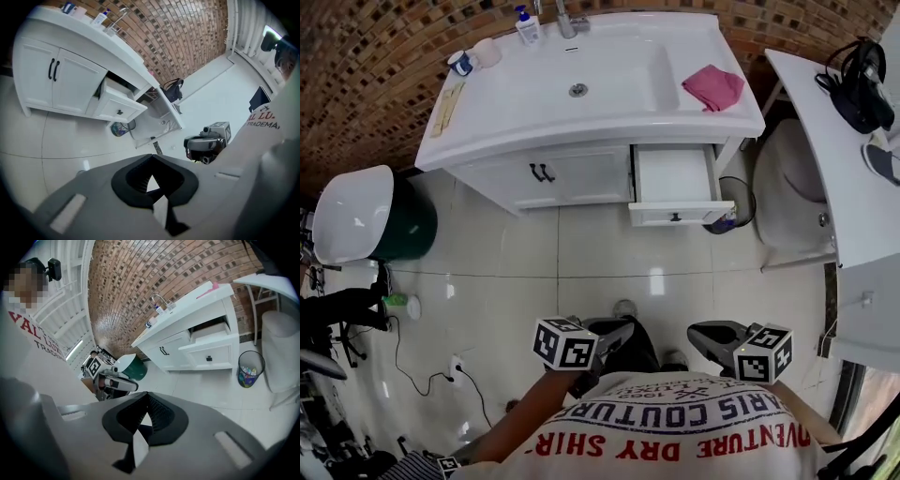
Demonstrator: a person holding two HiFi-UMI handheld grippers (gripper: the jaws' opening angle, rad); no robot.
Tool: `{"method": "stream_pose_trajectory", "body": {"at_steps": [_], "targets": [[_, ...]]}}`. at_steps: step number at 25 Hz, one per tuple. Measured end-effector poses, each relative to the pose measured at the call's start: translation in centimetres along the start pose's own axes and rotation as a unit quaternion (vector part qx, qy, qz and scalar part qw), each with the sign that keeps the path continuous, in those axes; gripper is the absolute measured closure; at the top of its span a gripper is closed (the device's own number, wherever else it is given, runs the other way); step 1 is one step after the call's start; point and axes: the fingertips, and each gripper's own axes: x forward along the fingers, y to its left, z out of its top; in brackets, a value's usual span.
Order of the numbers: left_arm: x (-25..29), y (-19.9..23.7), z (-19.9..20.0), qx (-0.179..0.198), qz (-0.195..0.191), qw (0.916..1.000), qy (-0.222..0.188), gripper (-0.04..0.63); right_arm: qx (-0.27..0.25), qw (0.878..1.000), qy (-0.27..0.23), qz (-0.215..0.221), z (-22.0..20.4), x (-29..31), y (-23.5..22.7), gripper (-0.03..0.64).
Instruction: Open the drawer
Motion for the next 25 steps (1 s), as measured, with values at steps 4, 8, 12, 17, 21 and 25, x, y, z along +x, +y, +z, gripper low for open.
{"method": "stream_pose_trajectory", "body": {"at_steps": [4, 8, 12, 17, 21, 25], "targets": [[2.7, -7.8, -3.4, 0.020, -0.013, 0.9994, -0.025, 0.614, -0.022, 1.000, -0.004, -0.014, -3.7, -6.1, 0.3, 0.603], [3.4, -14.1, -8.1, 0.016, -0.011, 0.9992, -0.036, 0.614, -0.043, 0.999, -0.012, 0.020, -6.6, -10.5, 3.8, 0.611], [2.7, -17.7, -10.6, 0.037, 0.001, 0.9983, -0.046, 0.614, -0.030, 0.998, 0.000, 0.058, -9.9, -12.4, 6.9, 0.611], [0.0, -20.1, -11.4, 0.070, 0.013, 0.9953, -0.066, 0.614, -0.033, 0.997, 0.017, 0.064, -12.7, -12.5, 9.8, 0.611], [-1.8, -21.3, -12.1, 0.115, 0.012, 0.9904, -0.076, 0.614, -0.031, 0.998, -0.012, 0.056, -13.1, -12.5, 11.8, 0.611], [-3.7, -23.3, -14.2, 0.130, -0.013, 0.9884, -0.078, 0.614, -0.036, 0.998, -0.025, 0.034, -14.3, -12.4, 14.2, 0.611]]}}
